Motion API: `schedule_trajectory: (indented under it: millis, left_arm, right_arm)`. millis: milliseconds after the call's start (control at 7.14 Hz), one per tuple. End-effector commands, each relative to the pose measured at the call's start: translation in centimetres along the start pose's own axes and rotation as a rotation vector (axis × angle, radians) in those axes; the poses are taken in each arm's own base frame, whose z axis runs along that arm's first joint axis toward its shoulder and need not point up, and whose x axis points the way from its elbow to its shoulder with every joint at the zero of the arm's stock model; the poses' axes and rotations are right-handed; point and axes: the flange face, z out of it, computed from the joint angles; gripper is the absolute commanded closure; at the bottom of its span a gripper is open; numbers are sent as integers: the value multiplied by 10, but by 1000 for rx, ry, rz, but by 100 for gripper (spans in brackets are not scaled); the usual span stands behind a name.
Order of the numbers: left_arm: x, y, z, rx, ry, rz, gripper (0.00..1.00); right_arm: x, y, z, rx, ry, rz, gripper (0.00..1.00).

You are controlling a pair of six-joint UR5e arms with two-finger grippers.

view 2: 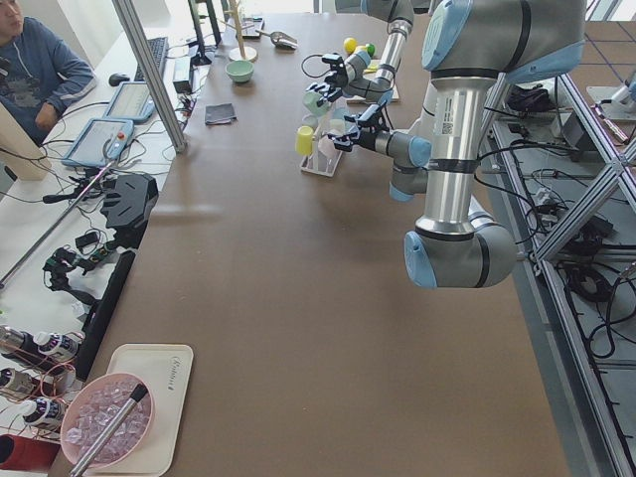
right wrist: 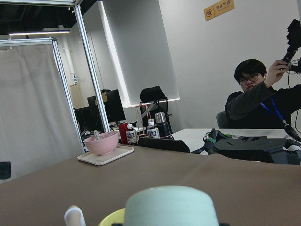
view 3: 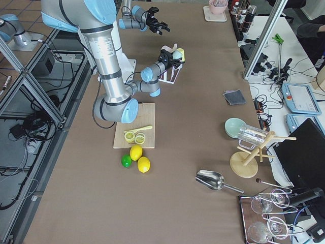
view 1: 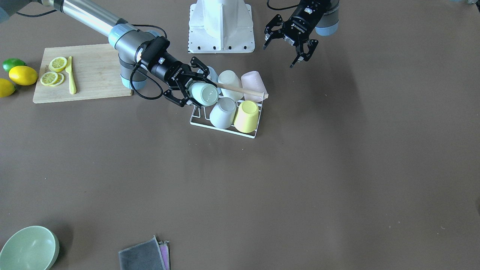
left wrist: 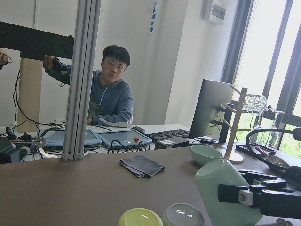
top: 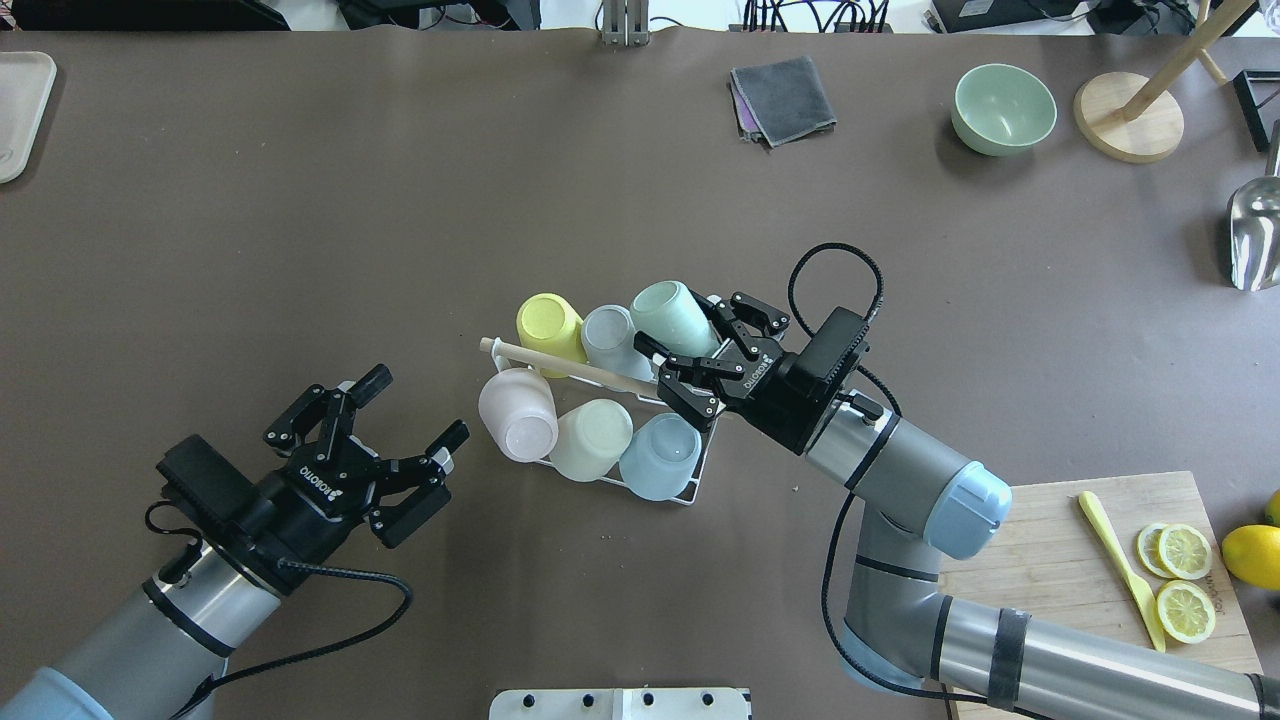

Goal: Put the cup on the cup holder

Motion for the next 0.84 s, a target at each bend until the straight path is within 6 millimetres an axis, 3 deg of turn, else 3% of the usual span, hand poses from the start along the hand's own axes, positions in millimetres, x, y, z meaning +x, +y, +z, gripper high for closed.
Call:
schedule_trajectory:
  millis: [0,140,280,420,560,700]
  left_arm:
    - [-38,3,-37,-132,63,-18,1]
    - [-49,13,-28,-227,14,-50,2]
    - [-66,15,-13,-328,-36,-124,1]
    - [-105,10,-4,-436,-106,-150,1]
    - [-152,-9,10,-525,-207,-186,1]
    - [-204,-30,6,-621,-282,-207,1]
  right_arm:
    - [4,0,-7,13,-8,4,100]
    - [4,0,-8,13,-5,4,100]
    - [6,-3,-7,19,-2,3,90]
    - [5,-6,-5,30,3,5,1]
    - [4,-11,-5,50,1,12,0]
    - [5,-15,-4,57,1,15,0]
